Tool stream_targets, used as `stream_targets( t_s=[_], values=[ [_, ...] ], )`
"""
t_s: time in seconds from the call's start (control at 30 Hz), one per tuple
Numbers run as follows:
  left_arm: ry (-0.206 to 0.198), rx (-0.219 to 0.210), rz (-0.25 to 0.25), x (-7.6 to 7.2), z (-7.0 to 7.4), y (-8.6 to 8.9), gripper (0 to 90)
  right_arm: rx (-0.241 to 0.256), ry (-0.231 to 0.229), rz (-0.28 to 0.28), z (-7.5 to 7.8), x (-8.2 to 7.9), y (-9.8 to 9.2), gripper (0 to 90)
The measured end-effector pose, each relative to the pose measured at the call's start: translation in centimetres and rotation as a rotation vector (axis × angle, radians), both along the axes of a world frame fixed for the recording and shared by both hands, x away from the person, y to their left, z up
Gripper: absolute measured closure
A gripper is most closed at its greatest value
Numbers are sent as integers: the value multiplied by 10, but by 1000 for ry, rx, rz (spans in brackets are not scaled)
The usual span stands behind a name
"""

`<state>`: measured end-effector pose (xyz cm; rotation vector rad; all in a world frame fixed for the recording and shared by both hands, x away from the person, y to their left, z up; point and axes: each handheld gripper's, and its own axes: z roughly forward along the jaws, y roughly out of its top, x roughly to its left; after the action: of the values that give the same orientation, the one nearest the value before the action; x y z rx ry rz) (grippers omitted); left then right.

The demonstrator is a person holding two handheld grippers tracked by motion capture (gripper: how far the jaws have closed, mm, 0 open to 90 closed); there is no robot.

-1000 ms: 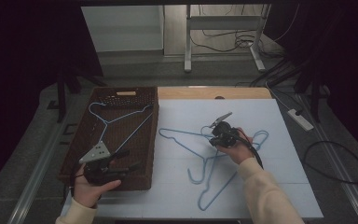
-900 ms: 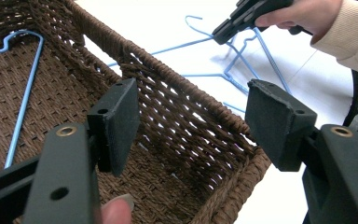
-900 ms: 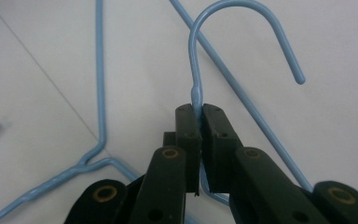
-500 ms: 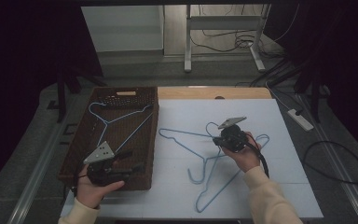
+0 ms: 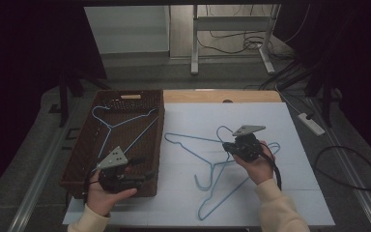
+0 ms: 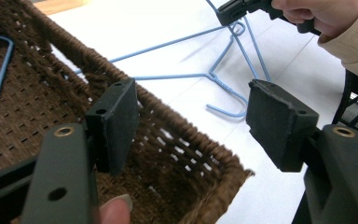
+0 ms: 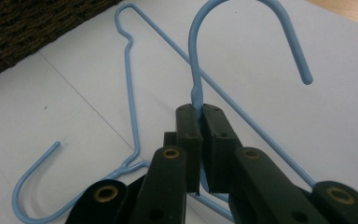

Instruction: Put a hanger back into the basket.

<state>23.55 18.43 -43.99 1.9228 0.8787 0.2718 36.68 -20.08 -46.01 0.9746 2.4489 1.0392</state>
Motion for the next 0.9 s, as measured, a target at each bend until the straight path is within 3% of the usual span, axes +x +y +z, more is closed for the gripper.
stream_targets(
  t_s=[0.3,0.37,0.53,0.9],
  values=[
    [5,-2,-32,4,7,-24,340,23,-15,2,2,-5,-4,864],
    [16,23,-49,7,9,-35,336,26,-28,3,2,-8,-5,864],
    [36,21,-58,15,13,-45,333,32,-31,6,3,-10,-5,864],
    [86,26,-95,28,7,-80,336,35,-38,10,2,-11,-2,864]
  ],
)
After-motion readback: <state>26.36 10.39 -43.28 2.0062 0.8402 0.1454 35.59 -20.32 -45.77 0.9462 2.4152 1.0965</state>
